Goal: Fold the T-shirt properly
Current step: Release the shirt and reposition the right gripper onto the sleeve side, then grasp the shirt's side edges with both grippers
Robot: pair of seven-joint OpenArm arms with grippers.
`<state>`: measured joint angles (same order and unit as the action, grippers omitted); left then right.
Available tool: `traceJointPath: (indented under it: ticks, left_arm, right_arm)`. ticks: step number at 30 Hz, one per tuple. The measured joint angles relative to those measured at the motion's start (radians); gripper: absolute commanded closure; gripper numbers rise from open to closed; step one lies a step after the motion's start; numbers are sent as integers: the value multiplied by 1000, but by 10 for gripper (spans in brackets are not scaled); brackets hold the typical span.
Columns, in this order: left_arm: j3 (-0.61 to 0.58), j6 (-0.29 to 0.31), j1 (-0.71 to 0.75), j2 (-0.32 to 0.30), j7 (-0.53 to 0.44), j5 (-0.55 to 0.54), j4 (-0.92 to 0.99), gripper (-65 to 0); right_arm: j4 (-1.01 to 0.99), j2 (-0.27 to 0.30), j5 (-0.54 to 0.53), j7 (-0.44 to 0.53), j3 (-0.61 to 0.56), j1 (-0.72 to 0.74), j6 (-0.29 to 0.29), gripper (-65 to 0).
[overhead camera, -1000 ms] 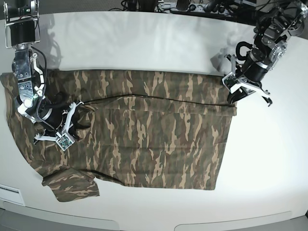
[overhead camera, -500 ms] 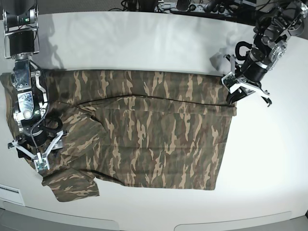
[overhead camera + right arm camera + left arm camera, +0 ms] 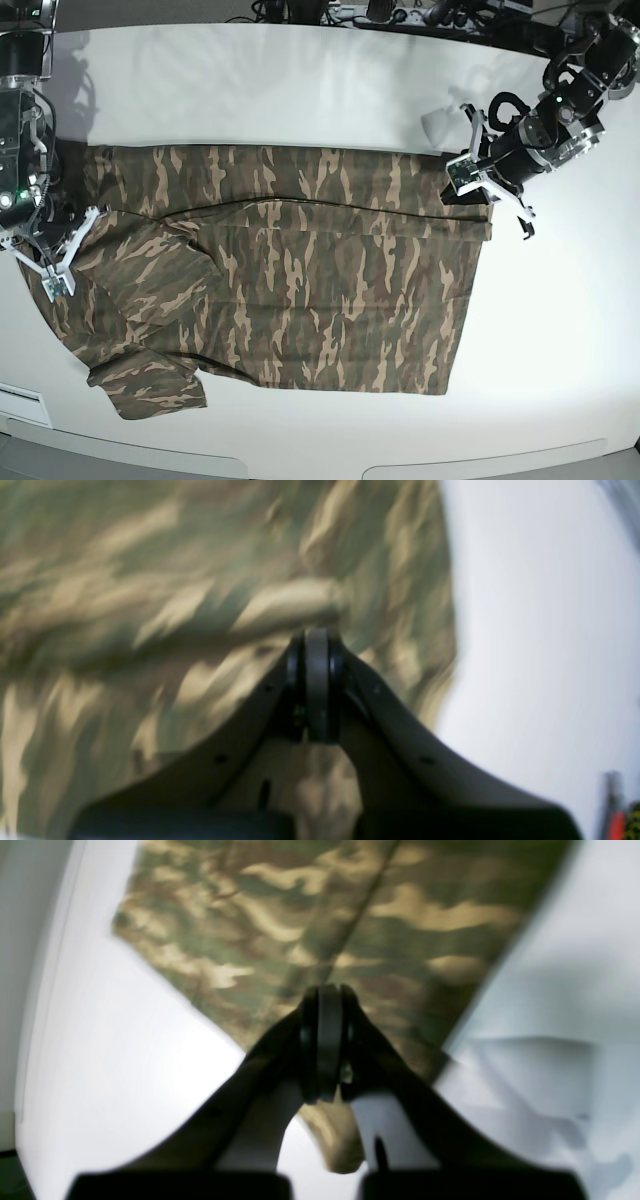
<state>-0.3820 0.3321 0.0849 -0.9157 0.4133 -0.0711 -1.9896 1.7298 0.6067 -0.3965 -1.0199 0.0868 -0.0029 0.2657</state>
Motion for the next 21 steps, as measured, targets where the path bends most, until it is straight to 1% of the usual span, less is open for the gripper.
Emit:
traceJointPath:
  ticks: [3,6,7,10,11,13,14,16,17,18,19,20,21]
  left_arm:
    - [-1,43,-53,-3,75,-118,0,0]
    - [-1,85,-110,-3,96,-207,5,0]
    - [-1,100,-127,-1,97,-227,18,0]
    - [-1,114,-161,4,125,-262,68,0]
    - [-1,127,-172,7,145,-285,89,0]
    - [-2,170,-209,27,208,-330,133,0]
    - [-3,183,-232,42,251,-359,155,0]
    - [-3,199,-271,65,317,-406,198,0]
    - [-3,204,-288,74,346,-426,218,0]
    - [-2,225,-304,84,369,-443,238,0]
    - [-2,231,-317,93,391,-469,259,0]
    - [-2,254,-330,107,399,-487,278,0]
    - [-2,258,-338,122,407,-511,295,0]
  right_arm:
    - [0,2,-76,-34,97,-64,42,0]
    - [0,3,-148,-38,163,-96,95,0]
    - [0,3,-164,-38,175,-104,106,0]
    - [2,2,-161,-36,179,-142,145,0]
    - [2,2,-161,-36,175,-156,158,0]
    - [2,-1,-155,-34,164,-168,166,0]
    - [2,-3,-135,-19,163,-167,178,0]
    - [2,-2,-102,27,163,-162,163,0]
    - [3,0,-90,32,164,-159,150,0]
    - [3,1,-82,34,164,-160,147,0]
    - [3,1,-82,35,164,-162,146,0]
    - [3,0,-82,36,164,-163,146,0]
    - [3,0,-82,43,163,-164,146,0]
